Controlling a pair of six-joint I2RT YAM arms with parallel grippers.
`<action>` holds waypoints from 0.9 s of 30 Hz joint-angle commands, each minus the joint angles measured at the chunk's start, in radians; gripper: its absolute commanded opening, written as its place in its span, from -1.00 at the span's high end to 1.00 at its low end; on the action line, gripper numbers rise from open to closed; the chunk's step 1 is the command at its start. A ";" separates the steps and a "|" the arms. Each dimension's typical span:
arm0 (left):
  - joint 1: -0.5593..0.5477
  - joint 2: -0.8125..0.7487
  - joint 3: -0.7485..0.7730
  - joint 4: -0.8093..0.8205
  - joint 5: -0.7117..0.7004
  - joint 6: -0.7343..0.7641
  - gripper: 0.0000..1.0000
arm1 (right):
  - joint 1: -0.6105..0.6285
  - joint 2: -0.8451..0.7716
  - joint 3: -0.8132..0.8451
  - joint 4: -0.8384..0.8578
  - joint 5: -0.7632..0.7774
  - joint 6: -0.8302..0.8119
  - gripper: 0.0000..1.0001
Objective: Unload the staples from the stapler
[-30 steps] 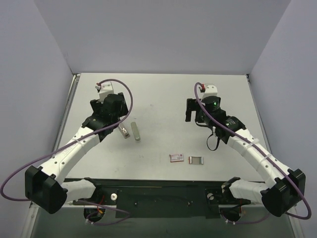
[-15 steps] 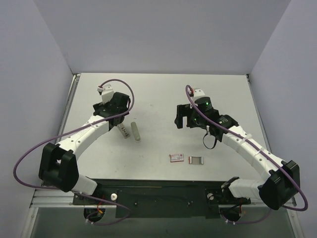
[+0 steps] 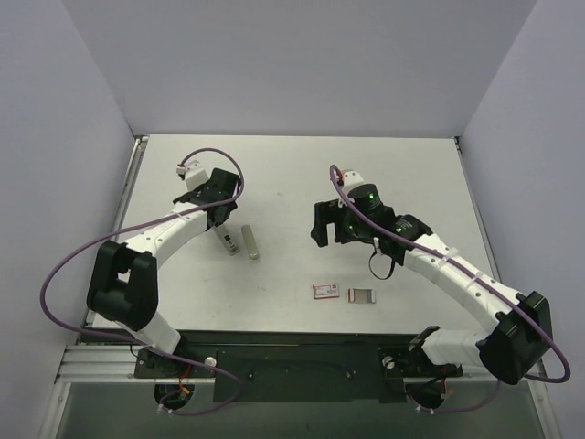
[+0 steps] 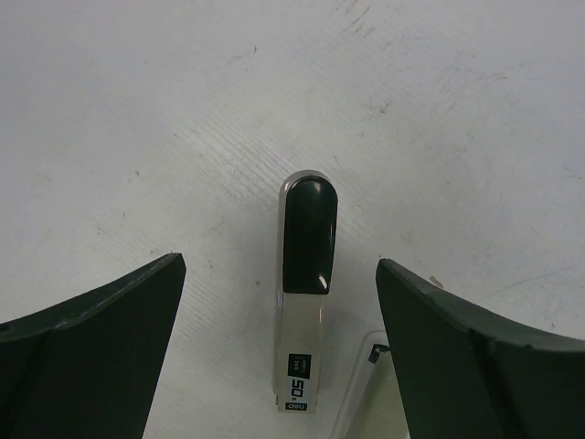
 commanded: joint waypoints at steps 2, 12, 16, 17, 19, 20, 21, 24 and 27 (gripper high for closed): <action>0.021 0.040 0.053 0.016 0.029 -0.051 -0.94 | 0.025 0.014 0.012 -0.017 -0.005 -0.008 -0.70; 0.067 0.104 0.059 0.085 0.120 -0.058 -0.83 | 0.062 0.016 0.016 -0.036 0.009 -0.016 -0.69; 0.078 0.124 0.051 0.133 0.138 -0.043 -0.75 | 0.079 0.021 0.016 -0.042 0.018 -0.024 -0.69; 0.081 0.129 0.053 0.136 0.141 -0.038 -0.73 | 0.082 0.024 0.018 -0.045 0.021 -0.025 -0.69; 0.082 0.146 0.059 0.141 0.151 -0.034 -0.67 | 0.085 0.025 0.021 -0.049 0.029 -0.028 -0.69; 0.082 0.154 0.064 0.142 0.152 -0.031 -0.63 | 0.088 0.025 0.019 -0.048 0.032 -0.030 -0.69; 0.084 0.158 0.065 0.142 0.154 -0.026 -0.61 | 0.093 0.024 0.018 -0.049 0.033 -0.030 -0.69; 0.086 0.170 0.074 0.147 0.155 -0.017 -0.51 | 0.096 0.027 0.018 -0.051 0.041 -0.030 -0.68; 0.087 0.178 0.077 0.141 0.154 -0.012 -0.43 | 0.099 0.028 0.019 -0.056 0.044 -0.033 -0.68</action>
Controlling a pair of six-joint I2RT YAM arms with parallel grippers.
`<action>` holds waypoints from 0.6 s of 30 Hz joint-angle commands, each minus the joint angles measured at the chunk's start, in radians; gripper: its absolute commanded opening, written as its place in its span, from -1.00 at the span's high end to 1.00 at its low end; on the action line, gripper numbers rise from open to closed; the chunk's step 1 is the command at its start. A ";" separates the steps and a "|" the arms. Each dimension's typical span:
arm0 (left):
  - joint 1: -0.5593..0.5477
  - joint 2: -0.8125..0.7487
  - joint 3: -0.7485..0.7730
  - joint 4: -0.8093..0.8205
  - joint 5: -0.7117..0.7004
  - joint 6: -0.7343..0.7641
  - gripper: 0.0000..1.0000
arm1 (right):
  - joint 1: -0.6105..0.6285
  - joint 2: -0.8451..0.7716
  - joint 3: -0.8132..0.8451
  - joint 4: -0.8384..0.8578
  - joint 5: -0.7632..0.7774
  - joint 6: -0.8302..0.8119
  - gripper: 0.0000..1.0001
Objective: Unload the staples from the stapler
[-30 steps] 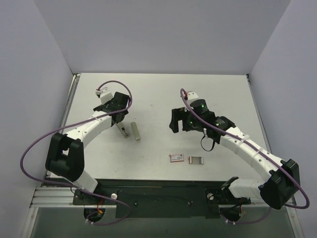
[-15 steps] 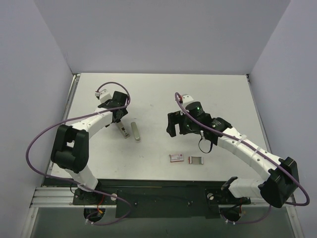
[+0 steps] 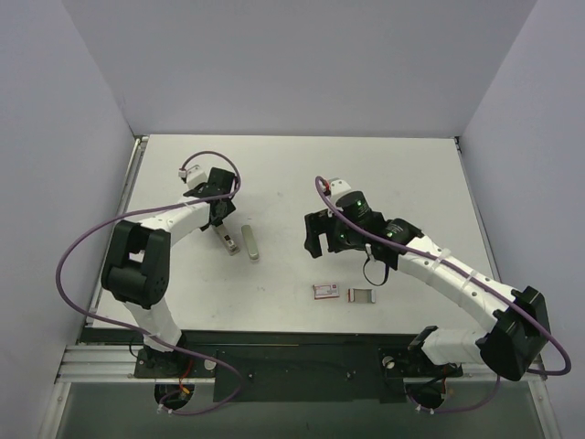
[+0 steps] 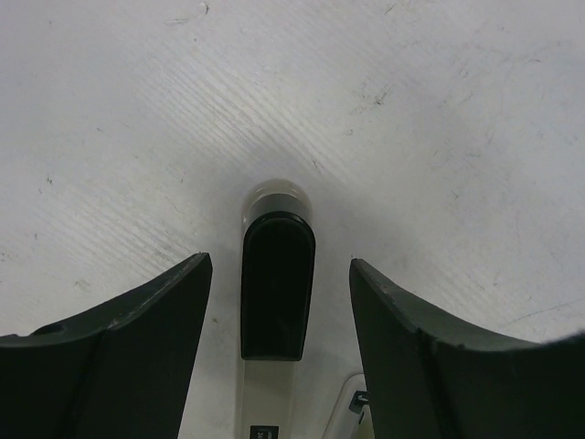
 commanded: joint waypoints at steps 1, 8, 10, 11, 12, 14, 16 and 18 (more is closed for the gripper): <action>0.010 0.009 0.052 0.033 0.000 0.021 -0.43 | 0.014 0.007 0.021 -0.025 0.029 -0.017 -0.68; 0.011 0.012 0.071 0.022 -0.013 0.042 -0.22 | 0.017 0.016 0.021 -0.025 0.031 -0.017 -0.66; 0.011 0.018 0.078 0.018 -0.019 0.045 -0.19 | 0.019 0.020 0.021 -0.025 0.031 -0.017 -0.65; 0.011 0.020 0.078 0.015 -0.019 0.048 -0.18 | 0.020 0.023 0.022 -0.025 0.031 -0.017 -0.65; 0.011 0.020 0.081 0.012 -0.023 0.049 -0.18 | 0.022 0.023 0.021 -0.025 0.031 -0.018 -0.65; 0.011 0.023 0.085 0.007 -0.026 0.050 -0.18 | 0.023 0.024 0.022 -0.025 0.031 -0.018 -0.65; 0.011 0.028 0.089 0.002 -0.027 0.052 -0.17 | 0.023 0.023 0.024 -0.025 0.029 -0.018 -0.65; 0.011 0.034 0.092 -0.005 -0.027 0.053 -0.17 | 0.026 0.027 0.025 -0.025 0.029 -0.018 -0.65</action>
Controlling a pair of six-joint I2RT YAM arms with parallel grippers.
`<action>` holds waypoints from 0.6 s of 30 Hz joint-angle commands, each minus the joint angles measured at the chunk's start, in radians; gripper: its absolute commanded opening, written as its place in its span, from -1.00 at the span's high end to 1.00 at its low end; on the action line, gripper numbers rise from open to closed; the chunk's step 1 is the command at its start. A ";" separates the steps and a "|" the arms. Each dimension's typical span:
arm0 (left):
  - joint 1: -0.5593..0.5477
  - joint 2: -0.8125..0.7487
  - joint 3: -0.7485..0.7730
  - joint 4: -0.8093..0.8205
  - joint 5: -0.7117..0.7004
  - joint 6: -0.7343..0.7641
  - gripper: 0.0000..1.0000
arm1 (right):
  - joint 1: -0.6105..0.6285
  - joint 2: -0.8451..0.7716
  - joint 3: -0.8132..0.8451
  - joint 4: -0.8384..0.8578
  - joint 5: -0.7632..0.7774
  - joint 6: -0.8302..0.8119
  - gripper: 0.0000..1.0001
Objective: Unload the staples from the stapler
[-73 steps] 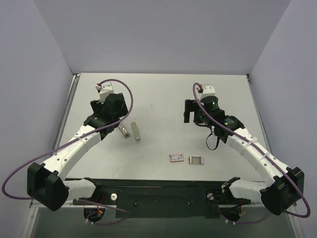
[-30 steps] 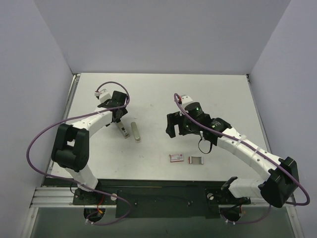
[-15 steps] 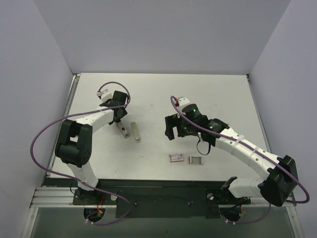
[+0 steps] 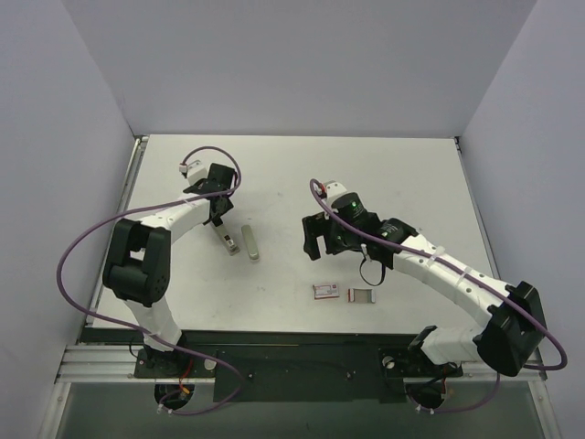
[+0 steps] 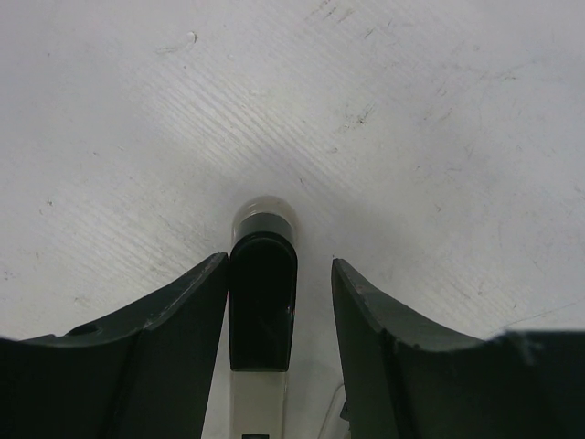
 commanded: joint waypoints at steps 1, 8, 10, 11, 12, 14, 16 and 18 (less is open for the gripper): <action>0.005 0.016 0.051 -0.005 -0.023 0.012 -0.17 | 0.013 0.002 0.024 -0.017 0.018 -0.012 -0.65; 0.007 0.036 0.068 -0.020 -0.022 0.020 -0.15 | 0.019 0.010 0.022 -0.017 0.019 -0.010 -0.64; 0.007 0.043 0.074 -0.029 -0.023 0.022 -0.11 | 0.021 0.013 0.025 -0.016 0.019 -0.012 -0.64; 0.007 0.043 0.079 -0.037 -0.023 0.020 -0.09 | 0.021 0.013 0.024 -0.017 0.019 -0.010 -0.64; 0.007 0.046 0.081 -0.037 -0.023 0.021 -0.08 | 0.023 0.014 0.024 -0.017 0.019 -0.010 -0.64; 0.007 0.050 0.082 -0.040 -0.023 0.023 0.00 | 0.021 0.016 0.025 -0.016 0.021 -0.010 -0.64; 0.007 0.050 0.082 -0.040 -0.026 0.029 0.20 | 0.023 0.016 0.027 -0.017 0.019 -0.010 -0.63; 0.007 0.050 0.082 -0.037 -0.023 0.037 0.42 | 0.023 0.017 0.027 -0.019 0.019 -0.010 -0.63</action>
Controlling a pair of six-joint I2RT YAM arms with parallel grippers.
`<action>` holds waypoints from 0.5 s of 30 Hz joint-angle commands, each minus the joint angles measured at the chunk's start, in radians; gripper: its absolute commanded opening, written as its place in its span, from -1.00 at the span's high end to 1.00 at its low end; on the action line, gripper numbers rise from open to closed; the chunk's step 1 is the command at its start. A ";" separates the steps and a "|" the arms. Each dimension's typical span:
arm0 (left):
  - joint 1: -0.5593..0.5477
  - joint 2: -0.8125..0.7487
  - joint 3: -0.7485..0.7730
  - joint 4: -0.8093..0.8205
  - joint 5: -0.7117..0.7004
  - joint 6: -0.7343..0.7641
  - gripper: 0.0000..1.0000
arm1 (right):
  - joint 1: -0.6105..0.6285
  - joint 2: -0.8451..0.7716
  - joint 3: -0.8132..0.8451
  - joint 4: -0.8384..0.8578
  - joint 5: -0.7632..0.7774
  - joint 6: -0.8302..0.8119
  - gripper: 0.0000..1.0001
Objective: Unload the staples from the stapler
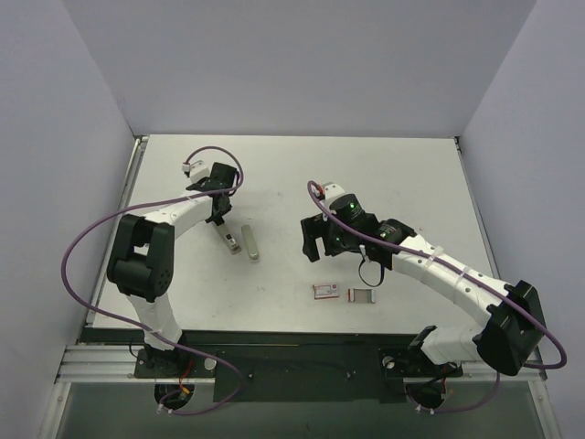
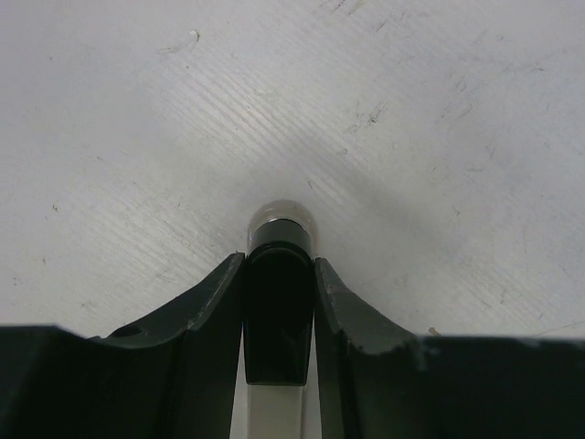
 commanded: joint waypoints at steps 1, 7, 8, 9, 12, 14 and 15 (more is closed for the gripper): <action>0.007 0.003 0.047 -0.006 -0.009 0.014 0.55 | 0.011 0.011 0.024 -0.015 0.017 -0.010 -0.63; 0.007 -0.047 0.025 0.035 0.042 0.080 1.00 | 0.013 -0.003 0.027 -0.024 0.020 -0.007 -0.61; 0.007 -0.066 0.011 0.046 0.056 0.098 1.00 | 0.016 -0.009 0.028 -0.026 0.021 -0.007 -0.61; 0.007 -0.113 -0.015 0.072 0.067 0.104 1.00 | 0.014 -0.012 0.030 -0.030 0.023 -0.004 -0.61; 0.007 -0.195 -0.039 0.081 0.116 0.143 1.00 | 0.019 -0.025 0.045 -0.039 0.023 0.005 -0.61; 0.007 -0.248 -0.048 0.063 0.149 0.160 1.00 | 0.020 -0.023 0.058 -0.055 0.018 0.007 -0.60; 0.007 -0.293 -0.054 0.064 0.162 0.167 1.00 | 0.020 -0.022 0.065 -0.062 0.020 0.009 -0.59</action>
